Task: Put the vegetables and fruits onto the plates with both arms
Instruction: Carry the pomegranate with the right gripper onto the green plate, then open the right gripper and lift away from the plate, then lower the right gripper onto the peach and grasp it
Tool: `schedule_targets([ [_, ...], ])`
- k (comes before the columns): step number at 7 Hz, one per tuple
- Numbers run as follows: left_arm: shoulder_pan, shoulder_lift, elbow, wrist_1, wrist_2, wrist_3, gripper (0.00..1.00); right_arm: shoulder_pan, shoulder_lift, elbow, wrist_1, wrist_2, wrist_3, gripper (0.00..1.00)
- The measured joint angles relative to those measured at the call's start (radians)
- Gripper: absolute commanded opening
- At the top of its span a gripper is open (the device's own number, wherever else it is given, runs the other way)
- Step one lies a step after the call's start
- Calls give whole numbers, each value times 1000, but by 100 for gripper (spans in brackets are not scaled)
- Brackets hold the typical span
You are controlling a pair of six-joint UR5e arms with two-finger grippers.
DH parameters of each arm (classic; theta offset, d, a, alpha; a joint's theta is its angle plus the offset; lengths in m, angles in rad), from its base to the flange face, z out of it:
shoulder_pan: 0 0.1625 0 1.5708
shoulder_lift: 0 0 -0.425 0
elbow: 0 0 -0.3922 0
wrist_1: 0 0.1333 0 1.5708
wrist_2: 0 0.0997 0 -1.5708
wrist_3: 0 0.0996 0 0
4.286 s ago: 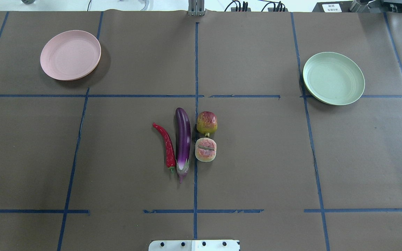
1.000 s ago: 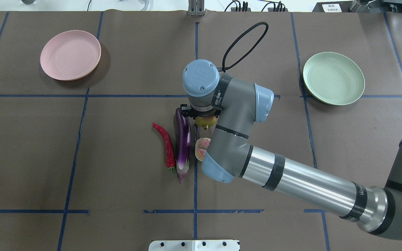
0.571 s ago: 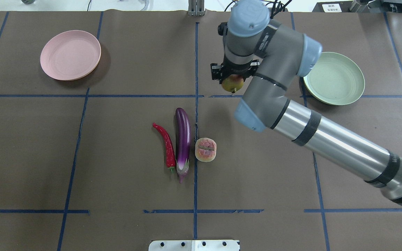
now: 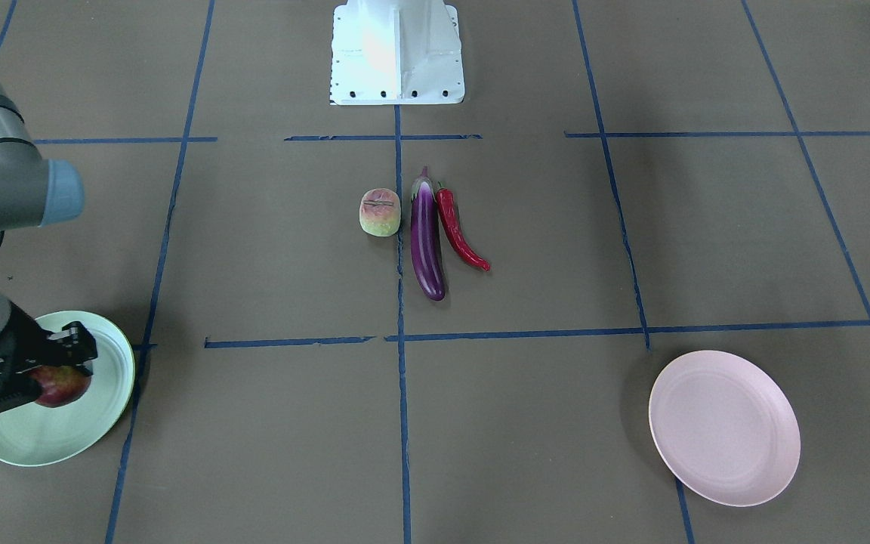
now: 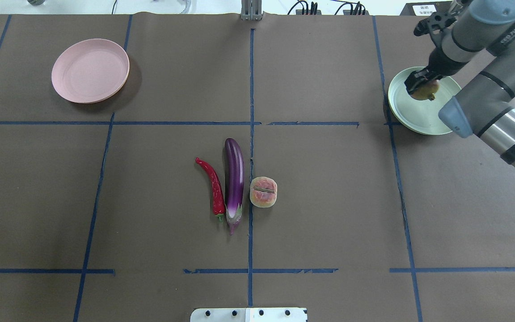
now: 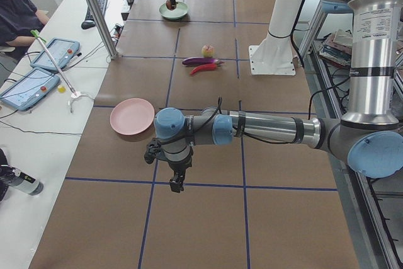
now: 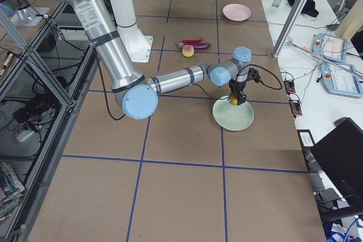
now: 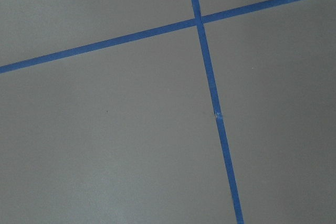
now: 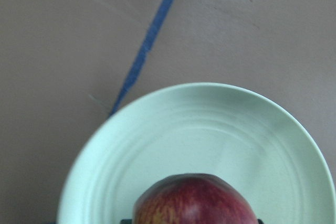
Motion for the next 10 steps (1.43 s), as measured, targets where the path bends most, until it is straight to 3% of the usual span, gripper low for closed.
schedule_targets([
  [1, 0, 0, -2, 0, 0, 0, 100, 13, -25, -14, 6, 5, -38, 88],
  [2, 0, 0, -2, 0, 0, 0, 100, 16, -40, -22, 8, 6, -52, 99],
  [6, 0, 0, -4, 0, -1, 0, 100, 11, -54, 28, -4, 11, -35, 100],
  [8, 0, 0, -4, 0, -1, 0, 100, -36, 8, 162, -83, 26, 165, 100],
  [10, 0, 0, -4, 0, -1, 0, 100, -206, 90, 275, -113, -46, 512, 100],
])
